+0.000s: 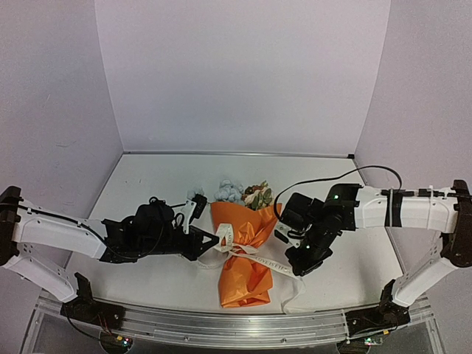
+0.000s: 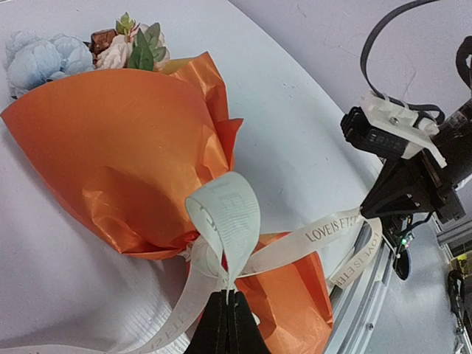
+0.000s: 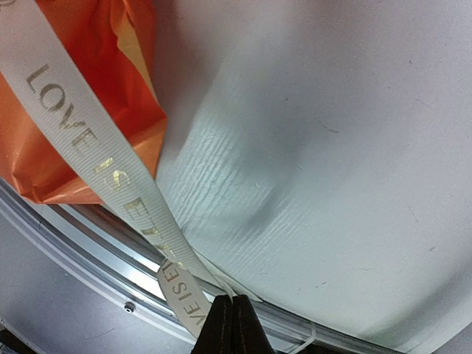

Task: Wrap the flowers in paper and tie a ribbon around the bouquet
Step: Cross the half-tied ribbon over the folded bouquet.

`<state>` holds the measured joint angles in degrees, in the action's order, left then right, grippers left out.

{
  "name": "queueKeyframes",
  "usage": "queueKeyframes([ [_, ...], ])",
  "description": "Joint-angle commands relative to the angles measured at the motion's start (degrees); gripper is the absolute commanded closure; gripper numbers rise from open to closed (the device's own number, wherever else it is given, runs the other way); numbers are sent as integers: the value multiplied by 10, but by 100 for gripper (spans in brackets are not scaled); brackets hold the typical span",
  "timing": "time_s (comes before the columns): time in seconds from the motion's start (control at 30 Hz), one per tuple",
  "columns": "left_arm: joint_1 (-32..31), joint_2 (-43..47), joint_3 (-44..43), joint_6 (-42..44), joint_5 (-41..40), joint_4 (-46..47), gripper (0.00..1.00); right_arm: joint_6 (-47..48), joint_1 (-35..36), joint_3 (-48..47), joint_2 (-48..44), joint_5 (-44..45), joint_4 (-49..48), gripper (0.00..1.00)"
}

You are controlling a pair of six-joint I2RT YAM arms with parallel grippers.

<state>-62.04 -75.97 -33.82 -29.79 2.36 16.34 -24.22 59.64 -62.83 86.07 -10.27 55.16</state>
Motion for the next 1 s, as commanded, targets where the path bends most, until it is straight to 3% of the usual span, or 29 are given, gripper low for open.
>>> queueKeyframes([
  [0.0, 1, 25, -2, 7, 20, -2, 99, 15, 1, 1, -19, 66, 38, 100],
  [0.3, -11, 52, 68, -54, 2, 16, 90, 33, 14, -34, 1, -2, 40, 100],
  [0.5, -53, 69, 79, -17, 19, 35, 86, 42, 24, -47, 20, 3, 45, 100],
  [0.7, -88, 55, 28, 48, 33, 4, 88, 45, 24, -49, 35, 35, 49, 100],
  [0.97, -106, -41, -88, 98, 39, -71, 90, 47, 23, -60, 57, 53, 49, 100],
])
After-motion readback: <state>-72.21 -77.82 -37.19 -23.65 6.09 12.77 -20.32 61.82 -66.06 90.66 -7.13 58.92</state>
